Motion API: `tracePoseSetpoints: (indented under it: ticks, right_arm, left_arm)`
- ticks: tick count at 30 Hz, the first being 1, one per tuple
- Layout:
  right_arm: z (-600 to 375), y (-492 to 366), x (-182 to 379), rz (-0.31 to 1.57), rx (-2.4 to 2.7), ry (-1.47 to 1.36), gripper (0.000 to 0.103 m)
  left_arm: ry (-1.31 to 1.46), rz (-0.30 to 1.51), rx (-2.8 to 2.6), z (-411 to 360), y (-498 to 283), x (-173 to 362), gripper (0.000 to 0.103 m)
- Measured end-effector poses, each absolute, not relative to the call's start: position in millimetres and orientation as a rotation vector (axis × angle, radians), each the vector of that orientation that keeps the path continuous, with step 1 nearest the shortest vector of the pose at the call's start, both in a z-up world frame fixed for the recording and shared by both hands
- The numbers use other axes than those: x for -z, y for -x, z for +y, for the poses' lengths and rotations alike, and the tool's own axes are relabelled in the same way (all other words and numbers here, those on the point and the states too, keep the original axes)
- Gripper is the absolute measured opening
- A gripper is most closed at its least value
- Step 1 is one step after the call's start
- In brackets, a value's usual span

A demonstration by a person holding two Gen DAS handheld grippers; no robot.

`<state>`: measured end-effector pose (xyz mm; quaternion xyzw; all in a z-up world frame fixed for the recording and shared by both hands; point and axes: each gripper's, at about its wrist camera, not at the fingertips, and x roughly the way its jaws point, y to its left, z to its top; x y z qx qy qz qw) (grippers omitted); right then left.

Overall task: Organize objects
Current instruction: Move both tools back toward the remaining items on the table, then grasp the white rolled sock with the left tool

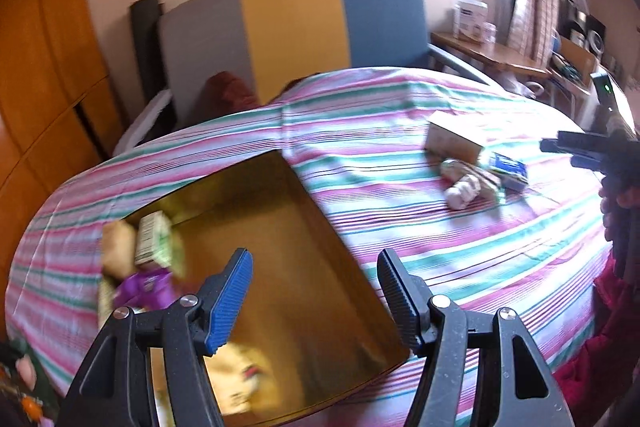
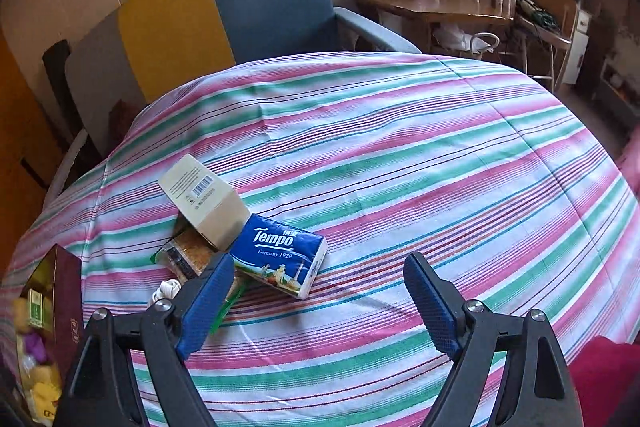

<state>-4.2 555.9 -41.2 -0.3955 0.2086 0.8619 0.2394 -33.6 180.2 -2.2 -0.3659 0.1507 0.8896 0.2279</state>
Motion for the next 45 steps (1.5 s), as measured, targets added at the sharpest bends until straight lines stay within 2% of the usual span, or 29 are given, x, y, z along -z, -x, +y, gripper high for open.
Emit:
tracePoseSetpoints:
  ticks: [11, 18, 34, 35, 36, 37, 39, 45]
  right_arm:
    - [563.0, -2.5, 43.1, 0.646, -2.328, 1.065, 0.09]
    - [576.0, -10.0, 46.4, 0.757, -2.283, 1.049, 0.09]
    - [585.4, -12.0, 54.1, 0.923, -2.282, 1.06, 0.091]
    - [585.9, -12.0, 54.5, 0.929, -2.282, 1.061, 0.091]
    - [586.1, -11.6, 54.8, 0.931, -2.283, 1.062, 0.091]
    - [586.6, -11.5, 55.0, 0.931, -2.283, 1.063, 0.091]
    - [587.3, -11.5, 55.4, 0.93, -2.281, 1.063, 0.091]
    - [586.8, -10.6, 55.7, 0.918, -2.286, 1.065, 0.091]
  left_arm:
    - [1.044, 0.449, -2.286, 255.9, 31.7, 21.4, 0.065]
    - [1.066, 0.492, -2.193, 304.9, 37.0, 39.2, 0.065]
    - [1.143, 0.583, -2.081, 391.8, 91.7, 93.8, 0.065]
    - [1.139, 0.594, -2.078, 396.4, 94.0, 97.8, 0.059]
    - [1.145, 0.593, -2.074, 398.8, 96.3, 101.0, 0.044]
    - [1.172, 0.564, -2.054, 400.1, 98.6, 104.8, 0.034]
    - [1.184, 0.532, -2.064, 397.0, 96.5, 105.5, 0.029]
    - [1.166, 0.449, -2.095, 361.5, 59.3, 102.8, 0.028]
